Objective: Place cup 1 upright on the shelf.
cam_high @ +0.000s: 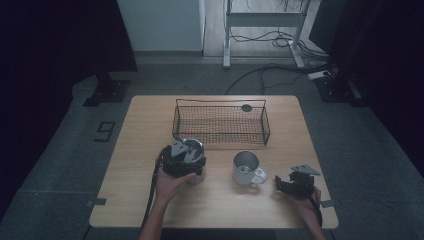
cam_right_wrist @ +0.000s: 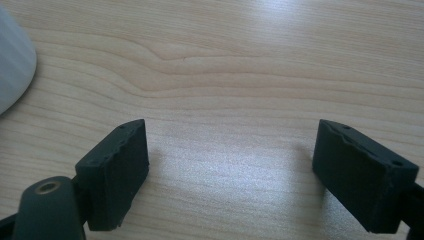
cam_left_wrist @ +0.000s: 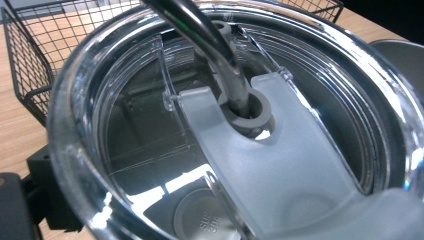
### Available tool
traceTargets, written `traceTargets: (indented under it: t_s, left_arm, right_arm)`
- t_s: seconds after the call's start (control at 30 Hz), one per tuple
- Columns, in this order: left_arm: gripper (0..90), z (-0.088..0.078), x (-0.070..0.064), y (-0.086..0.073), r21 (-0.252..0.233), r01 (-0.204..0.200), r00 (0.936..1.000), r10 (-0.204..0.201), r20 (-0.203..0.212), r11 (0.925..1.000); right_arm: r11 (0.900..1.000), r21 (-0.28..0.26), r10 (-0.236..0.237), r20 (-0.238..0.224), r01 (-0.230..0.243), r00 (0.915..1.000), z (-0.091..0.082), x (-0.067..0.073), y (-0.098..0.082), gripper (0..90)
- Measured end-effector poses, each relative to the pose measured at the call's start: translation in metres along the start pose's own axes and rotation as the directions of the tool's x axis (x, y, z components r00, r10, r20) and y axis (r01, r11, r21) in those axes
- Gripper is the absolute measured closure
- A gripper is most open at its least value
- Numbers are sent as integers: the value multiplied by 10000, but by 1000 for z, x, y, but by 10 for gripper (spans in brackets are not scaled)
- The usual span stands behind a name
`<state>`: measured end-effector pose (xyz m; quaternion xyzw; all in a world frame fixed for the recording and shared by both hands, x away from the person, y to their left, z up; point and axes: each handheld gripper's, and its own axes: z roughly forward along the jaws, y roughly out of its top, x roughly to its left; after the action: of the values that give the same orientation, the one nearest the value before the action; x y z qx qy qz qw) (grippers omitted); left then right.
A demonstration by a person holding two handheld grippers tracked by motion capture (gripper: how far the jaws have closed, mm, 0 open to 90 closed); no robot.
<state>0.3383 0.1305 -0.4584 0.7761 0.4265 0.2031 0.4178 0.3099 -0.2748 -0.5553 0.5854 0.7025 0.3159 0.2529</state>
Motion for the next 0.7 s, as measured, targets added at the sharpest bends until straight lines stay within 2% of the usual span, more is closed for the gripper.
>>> traceTargets:
  t_s: [0.33,0.43,0.57,0.7]
  left_arm:
    - [35,-3,0,4,-10,186,9998,-186,-40,9998]
    - [35,-8,-1,8,-187,165,9997,-169,-172,9997]
    - [36,-12,1,13,-390,343,9994,-346,-56,9986]
    - [36,-14,1,16,-406,262,9996,-264,-60,9988]
  right_arm:
    - [9999,-18,-134,-146,134,9998,3,1,3,145]
    - [9999,-16,-135,-169,135,9998,3,1,3,145]
    - [9999,-8,-154,-189,154,9997,3,1,3,145]
    - [9999,3,-159,-180,159,9997,3,1,3,145]
